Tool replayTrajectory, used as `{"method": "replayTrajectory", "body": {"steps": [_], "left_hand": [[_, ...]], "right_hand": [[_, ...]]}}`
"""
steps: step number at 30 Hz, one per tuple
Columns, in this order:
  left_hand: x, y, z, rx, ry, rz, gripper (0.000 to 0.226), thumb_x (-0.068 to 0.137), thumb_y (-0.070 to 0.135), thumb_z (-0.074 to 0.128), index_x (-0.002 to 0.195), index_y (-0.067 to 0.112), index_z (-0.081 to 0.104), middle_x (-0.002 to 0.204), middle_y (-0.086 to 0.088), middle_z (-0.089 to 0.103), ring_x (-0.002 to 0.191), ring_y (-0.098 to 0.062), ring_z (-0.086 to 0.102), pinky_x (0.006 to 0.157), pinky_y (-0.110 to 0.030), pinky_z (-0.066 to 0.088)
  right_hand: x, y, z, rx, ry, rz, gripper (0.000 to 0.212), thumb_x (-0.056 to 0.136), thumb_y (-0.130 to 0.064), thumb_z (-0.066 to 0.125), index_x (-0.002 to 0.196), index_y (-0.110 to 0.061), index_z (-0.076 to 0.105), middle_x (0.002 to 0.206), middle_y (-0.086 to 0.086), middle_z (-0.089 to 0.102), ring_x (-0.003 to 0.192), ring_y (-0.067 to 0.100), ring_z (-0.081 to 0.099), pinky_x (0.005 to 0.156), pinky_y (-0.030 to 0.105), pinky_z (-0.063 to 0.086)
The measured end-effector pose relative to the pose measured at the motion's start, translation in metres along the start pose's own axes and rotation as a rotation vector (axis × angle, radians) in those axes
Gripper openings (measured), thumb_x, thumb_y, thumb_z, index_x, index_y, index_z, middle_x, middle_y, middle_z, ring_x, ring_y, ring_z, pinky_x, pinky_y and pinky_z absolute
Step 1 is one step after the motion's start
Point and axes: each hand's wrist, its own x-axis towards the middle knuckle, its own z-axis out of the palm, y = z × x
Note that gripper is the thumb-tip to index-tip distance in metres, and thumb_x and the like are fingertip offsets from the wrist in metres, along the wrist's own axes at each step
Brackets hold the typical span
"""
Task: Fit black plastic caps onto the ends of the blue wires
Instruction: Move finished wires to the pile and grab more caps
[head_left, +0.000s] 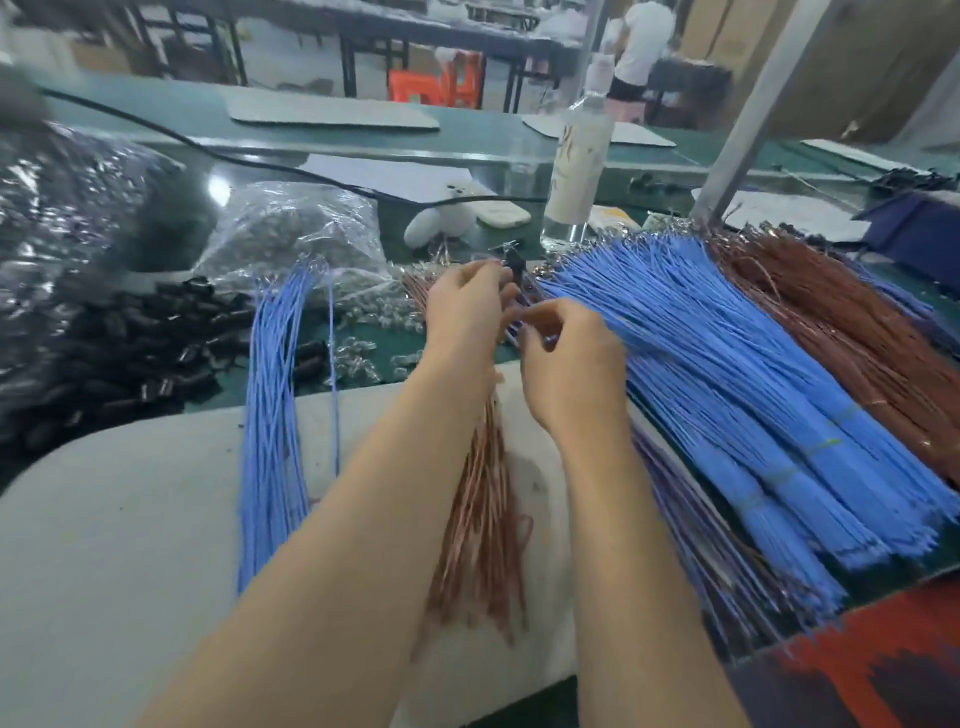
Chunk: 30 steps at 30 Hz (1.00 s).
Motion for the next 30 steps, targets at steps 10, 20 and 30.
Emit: {"method": "replayTrajectory", "body": {"steps": [10,20,30], "left_hand": [[-0.036,0.074,-0.177,0.054,0.314,0.275,0.021,0.094,0.006,0.046,0.082,0.018,0.058,0.068,0.008,0.066,0.064,-0.004,0.060,0.061,-0.019,0.047],[-0.041,0.095,-0.239,-0.029,0.462,0.233,0.019,0.095,0.009,0.045,0.089,0.020,0.059,0.082,0.008,0.069,0.072,-0.002,0.063,0.067,-0.019,0.049],[-0.027,0.059,-0.184,0.211,0.150,0.135,0.021,0.098,0.025,0.051,0.087,0.011,0.062,0.075,-0.003,0.067,0.062,-0.008,0.064,0.060,-0.019,0.052]], "right_hand": [[-0.040,-0.110,0.104,0.006,-0.446,-0.273,0.017,0.090,-0.019,0.057,0.102,-0.016,0.069,0.107,0.009,0.069,0.103,0.029,0.061,0.088,0.035,0.048],[-0.049,-0.136,0.158,-0.311,-0.447,-0.405,0.025,0.092,-0.010,0.050,0.116,-0.016,0.055,0.118,0.005,0.057,0.110,0.026,0.050,0.088,0.037,0.040],[-0.027,-0.109,0.088,0.344,-0.417,-0.386,0.020,0.082,-0.005,0.059,0.098,-0.014,0.065,0.089,-0.012,0.066,0.085,0.004,0.062,0.075,0.009,0.045]]}}
